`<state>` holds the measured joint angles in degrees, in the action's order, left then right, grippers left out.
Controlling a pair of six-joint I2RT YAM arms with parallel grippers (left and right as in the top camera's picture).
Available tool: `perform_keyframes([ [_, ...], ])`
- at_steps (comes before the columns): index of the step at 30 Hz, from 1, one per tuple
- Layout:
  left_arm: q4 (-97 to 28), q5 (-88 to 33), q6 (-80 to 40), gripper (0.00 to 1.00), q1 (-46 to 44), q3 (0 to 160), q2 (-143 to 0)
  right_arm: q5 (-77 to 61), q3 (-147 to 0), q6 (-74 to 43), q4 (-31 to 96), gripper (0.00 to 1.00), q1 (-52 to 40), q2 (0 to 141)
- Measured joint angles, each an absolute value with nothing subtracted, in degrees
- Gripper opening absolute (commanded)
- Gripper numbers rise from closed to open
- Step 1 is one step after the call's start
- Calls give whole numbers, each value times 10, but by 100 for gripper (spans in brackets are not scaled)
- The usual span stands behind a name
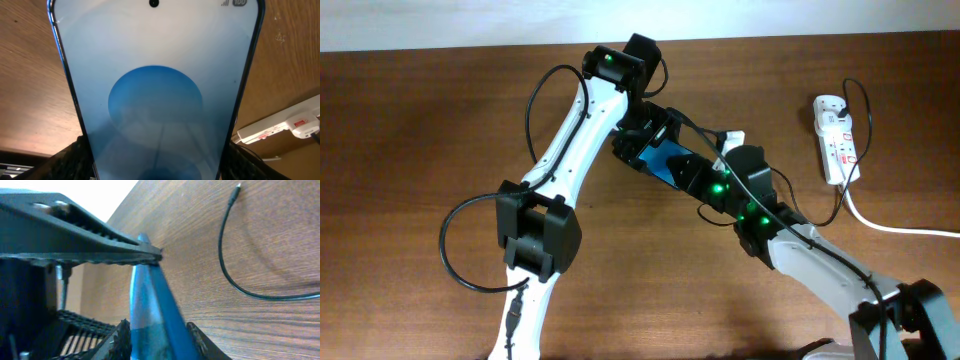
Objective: Plug charger to phone and switch on socket
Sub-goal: 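Grasp the phone's side with the right gripper and open the left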
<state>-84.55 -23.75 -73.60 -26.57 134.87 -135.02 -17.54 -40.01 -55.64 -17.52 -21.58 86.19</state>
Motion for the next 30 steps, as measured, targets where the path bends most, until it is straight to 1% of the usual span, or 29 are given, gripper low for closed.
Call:
perform_keyframes([
  [4, -845, -237, -736, 0, -270, 1349, -1350, -174, -400, -557, -187, 31, -216, 870],
  [8, -846, -238, -736, 0, -272, 1349, -1350, -173, -400, -561, -203, 18, -216, 872],
  [11, -844, -237, -736, 0, -272, 1349, -1350, -172, -400, -568, -209, 13, -216, 872],
  [13, -842, -239, -736, 0, -272, 1349, -1350, -171, -400, -577, -211, 4, -216, 872],
  [19, -831, -246, -742, 0, -270, 1360, -1350, -188, -397, -567, -200, 4, -228, 880],
  [21, -842, -246, -742, 9, -270, 1360, -1350, -180, -397, -567, -209, 4, -207, 881],
  [22, -844, -246, -735, 21, -270, 1360, -1350, -180, -397, -567, -211, 4, -182, 881],
  [23, -844, -246, -723, 35, -270, 1360, -1350, -182, -397, -567, -211, 4, -162, 881],
  [24, -844, -247, -706, 36, -269, 1360, -1350, -184, -397, -568, -211, 4, -142, 881],
  [25, -843, -251, -662, 40, -263, 1360, -1350, -190, -397, -567, -211, 4, -111, 880],
  [26, -837, -257, -627, 44, -255, 1360, -1350, -191, -397, -567, -211, 4, -99, 878],
  [27, -811, -282, -573, 56, -246, 1359, -1350, -193, -397, -567, -209, 4, -83, 869],
  [29, -759, -367, -446, 73, -219, 1359, -1350, -195, -397, -567, -209, 4, -61, 828],
  [30, -742, -422, -383, 74, -205, 1359, -1350, -195, -397, -568, -209, 4, -49, 794],
])
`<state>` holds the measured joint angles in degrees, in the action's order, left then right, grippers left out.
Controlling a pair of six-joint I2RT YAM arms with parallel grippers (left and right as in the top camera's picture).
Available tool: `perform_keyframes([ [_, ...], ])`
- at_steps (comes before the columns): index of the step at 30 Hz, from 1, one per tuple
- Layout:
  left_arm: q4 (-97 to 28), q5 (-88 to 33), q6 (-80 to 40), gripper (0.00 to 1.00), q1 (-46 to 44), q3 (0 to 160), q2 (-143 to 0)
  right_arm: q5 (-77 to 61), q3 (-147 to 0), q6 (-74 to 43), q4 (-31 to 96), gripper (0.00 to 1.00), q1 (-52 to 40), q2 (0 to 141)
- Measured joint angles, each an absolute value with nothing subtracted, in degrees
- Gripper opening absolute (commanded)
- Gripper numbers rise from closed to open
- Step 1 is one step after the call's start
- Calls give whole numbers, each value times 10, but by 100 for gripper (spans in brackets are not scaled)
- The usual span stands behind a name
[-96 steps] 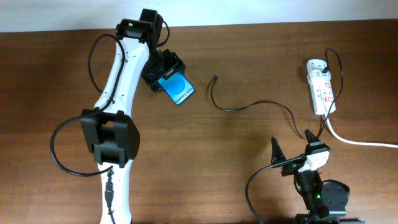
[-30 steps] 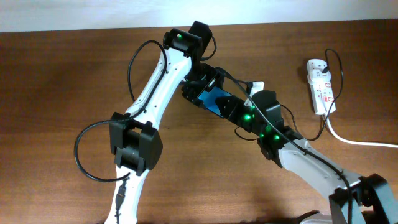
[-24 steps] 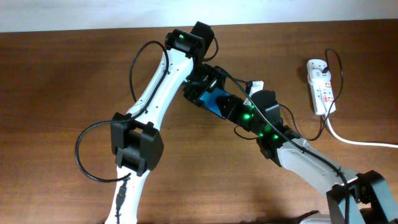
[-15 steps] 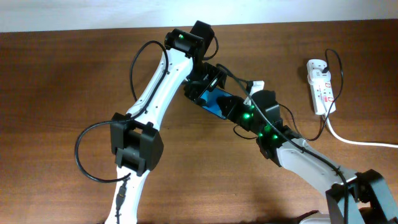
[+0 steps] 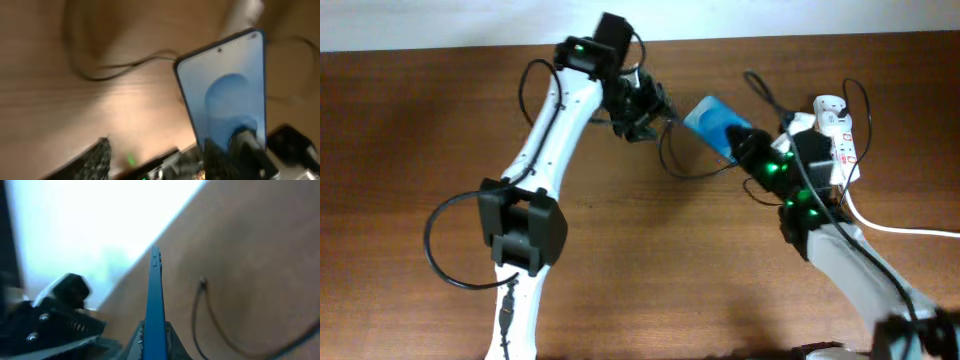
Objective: Plug charger to phone and switch on socket
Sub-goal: 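Grasp the phone's side with the right gripper and open the left, then regrasp the phone's top edge with the left gripper, release the right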
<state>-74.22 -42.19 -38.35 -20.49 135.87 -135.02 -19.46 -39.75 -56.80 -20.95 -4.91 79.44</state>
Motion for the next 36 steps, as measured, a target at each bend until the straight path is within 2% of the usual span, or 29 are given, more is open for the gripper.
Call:
perform_keyframes([
  [2, -725, -508, -306, 77, -181, 1359, -1350, -174, -398, -583, -193, 4, -41, 746],
  [4, -698, -575, -264, 80, -158, 1359, -1350, -121, -398, -662, -192, 4, -41, 722],
  [7, -642, -672, -239, 81, -118, 1359, -1350, -65, -398, -801, -284, 4, -48, 756],
  [10, -599, -711, -270, 78, -110, 1359, -1350, -45, -403, -889, -393, 4, -85, 829],
  [15, -531, -714, -370, 74, -117, 1359, -1350, -37, -507, -931, -393, 4, -152, 925],
  [20, -478, -674, -460, 74, -117, 1358, -1350, -30, -554, -933, -371, 4, -174, 927],
  [24, -377, -635, -553, 65, -124, 1358, -1350, -28, -563, -934, -343, 4, -207, 929],
  [28, -361, -610, -607, 58, -144, 1358, -1350, -23, -563, -935, -343, 4, -222, 929],
  [33, -333, -596, -664, 41, -158, 1358, -1350, -1, -563, -941, -343, 4, -221, 929],
  [35, -331, -584, -695, 38, -165, 1358, -1350, 9, -564, -943, -345, 4, -221, 929],
  [36, -332, -578, -707, 31, -168, 1357, -1350, 16, -564, -945, -347, 4, -221, 929],
])
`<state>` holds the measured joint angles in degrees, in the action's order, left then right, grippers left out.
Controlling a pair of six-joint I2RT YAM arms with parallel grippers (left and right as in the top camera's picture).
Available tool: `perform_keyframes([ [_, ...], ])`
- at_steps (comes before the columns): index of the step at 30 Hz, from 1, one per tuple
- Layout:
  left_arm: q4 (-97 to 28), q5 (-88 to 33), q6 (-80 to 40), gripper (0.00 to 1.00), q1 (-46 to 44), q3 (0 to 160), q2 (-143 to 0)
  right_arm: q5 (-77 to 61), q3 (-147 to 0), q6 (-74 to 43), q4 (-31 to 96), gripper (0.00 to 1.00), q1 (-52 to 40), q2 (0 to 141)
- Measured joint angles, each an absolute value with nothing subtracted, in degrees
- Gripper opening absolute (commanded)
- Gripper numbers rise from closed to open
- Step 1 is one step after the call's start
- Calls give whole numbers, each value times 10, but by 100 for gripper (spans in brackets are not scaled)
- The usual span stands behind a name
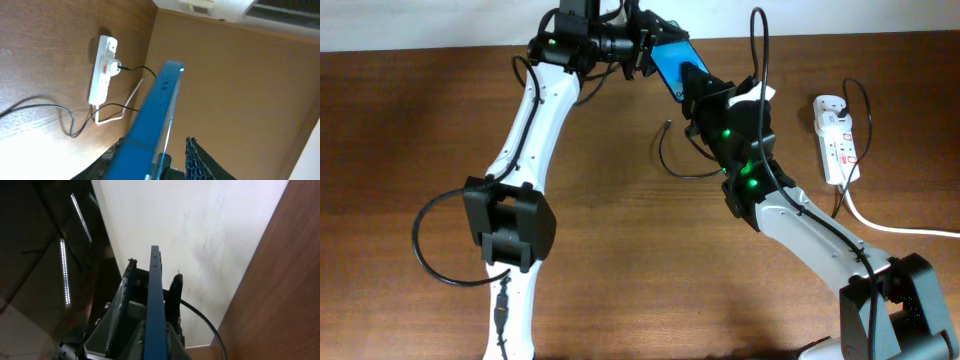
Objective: Plug charger to phone and switch on socket
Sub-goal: 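Regrasp the phone's top edge with the left gripper, release the right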
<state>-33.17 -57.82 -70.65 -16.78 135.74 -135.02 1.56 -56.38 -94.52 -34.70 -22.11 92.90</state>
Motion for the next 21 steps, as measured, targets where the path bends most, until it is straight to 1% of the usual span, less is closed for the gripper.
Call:
perform_keyframes([
  [1, -332, -573, -720, 9, -171, 1358, -1350, 22, -564, -948, -347, 4, -221, 929],
  [2, -332, -567, -724, 0, -175, 1358, -1350, 26, -564, -950, -349, 4, -220, 929],
  [4, -309, -574, -683, 0, -177, 1357, -1350, 32, -575, -1021, -348, 4, -217, 928],
  [7, -313, -574, -680, 0, -176, 1358, -1350, 30, -575, -1027, -343, 5, -217, 928],
  [9, -313, -572, -680, 0, -176, 1358, -1350, 30, -575, -1026, -342, 18, -217, 928],
  [10, -319, -569, -686, 0, -176, 1358, -1350, 30, -575, -1015, -343, 29, -218, 928],
  [12, -333, -554, -715, 0, -178, 1357, -1350, 26, -575, -967, -349, 36, -219, 929],
  [13, -333, -550, -716, 0, -178, 1357, -1350, 23, -575, -949, -350, 38, -220, 929],
  [15, -333, -550, -715, 0, -177, 1358, -1350, 23, -575, -924, -351, 44, -221, 929],
  [16, -333, -551, -711, 0, -172, 1357, -1350, 23, -575, -900, -351, 48, -221, 929],
  [17, -333, -556, -696, 0, -158, 1357, -1350, 20, -575, -850, -351, 54, -217, 929],
  [18, -340, -565, -676, 0, -143, 1357, -1350, 14, -575, -821, -350, 56, -213, 929],
  [21, -417, -572, -604, 0, -100, 1357, -1351, -40, -575, -736, -319, 54, -171, 929],
])
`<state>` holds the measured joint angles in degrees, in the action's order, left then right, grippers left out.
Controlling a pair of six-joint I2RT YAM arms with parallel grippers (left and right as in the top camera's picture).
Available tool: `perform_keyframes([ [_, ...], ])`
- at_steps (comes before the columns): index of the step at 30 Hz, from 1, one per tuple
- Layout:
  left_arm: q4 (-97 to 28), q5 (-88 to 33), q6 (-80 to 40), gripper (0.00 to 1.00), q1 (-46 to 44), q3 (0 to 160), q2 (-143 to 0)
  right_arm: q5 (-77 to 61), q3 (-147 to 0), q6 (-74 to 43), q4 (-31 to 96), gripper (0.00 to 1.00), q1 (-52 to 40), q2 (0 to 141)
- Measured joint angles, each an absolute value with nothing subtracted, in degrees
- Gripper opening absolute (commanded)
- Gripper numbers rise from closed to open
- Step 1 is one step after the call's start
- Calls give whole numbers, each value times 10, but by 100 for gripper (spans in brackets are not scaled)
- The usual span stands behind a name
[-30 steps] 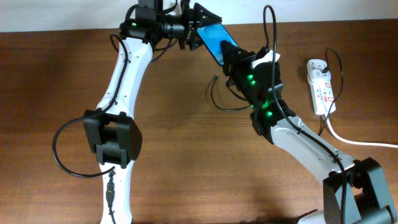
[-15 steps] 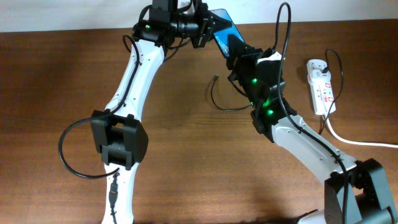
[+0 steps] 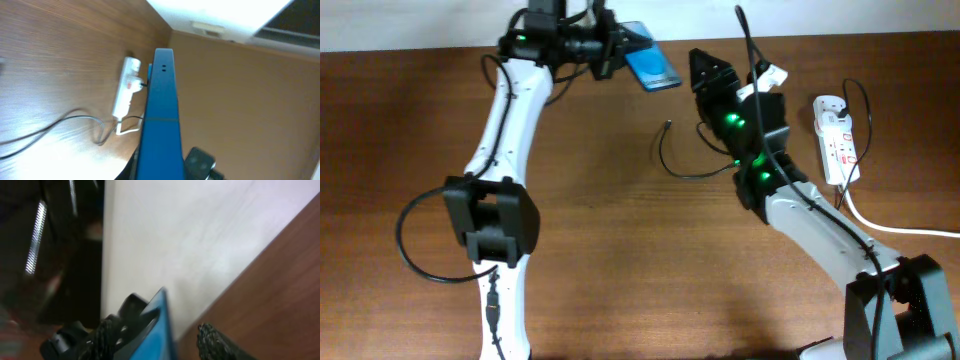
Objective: Plug charger to phone and switch on socket
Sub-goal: 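Regrasp the phone's top edge with the left gripper, release the right, then lower the right gripper onto the black cable's USB-C end and grasp it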
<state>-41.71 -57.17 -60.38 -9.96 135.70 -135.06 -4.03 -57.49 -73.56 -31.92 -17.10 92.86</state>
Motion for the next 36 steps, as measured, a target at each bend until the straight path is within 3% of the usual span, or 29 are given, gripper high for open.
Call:
perform_keyframes([
  [3, -482, -571, -510, 0, -60, 1357, -1351, -124, -578, -649, -240, 50, -128, 928],
  [7, -603, -562, -372, 0, -41, 1357, -1351, -200, -601, -495, 4, 52, -102, 928],
  [11, -723, -536, -300, 0, -38, 1356, -1351, -218, -688, -355, 193, 51, -101, 929],
  [16, -780, -535, -216, 0, -37, 1356, -1351, -222, -817, -273, 340, 54, -101, 956],
  [18, -783, -536, -200, 0, -37, 1356, -1351, -222, -919, -241, 415, 63, -102, 1036],
  [19, -783, -536, -196, 0, -37, 1356, -1351, -222, -978, -230, 450, 76, -102, 1088],
  [20, -783, -536, -192, 0, -37, 1356, -1351, -222, -1029, -218, 469, 98, -104, 1142],
  [24, -783, -538, -190, 0, -37, 1356, -1351, -227, -1059, -211, 439, 99, -106, 1248],
  [30, -783, -538, -190, 0, -37, 1356, -1351, -226, -1059, -278, 376, 75, -120, 1292],
  [36, -783, -538, -190, 0, -37, 1356, -1351, -213, -1059, -364, 368, 61, -153, 1328],
])
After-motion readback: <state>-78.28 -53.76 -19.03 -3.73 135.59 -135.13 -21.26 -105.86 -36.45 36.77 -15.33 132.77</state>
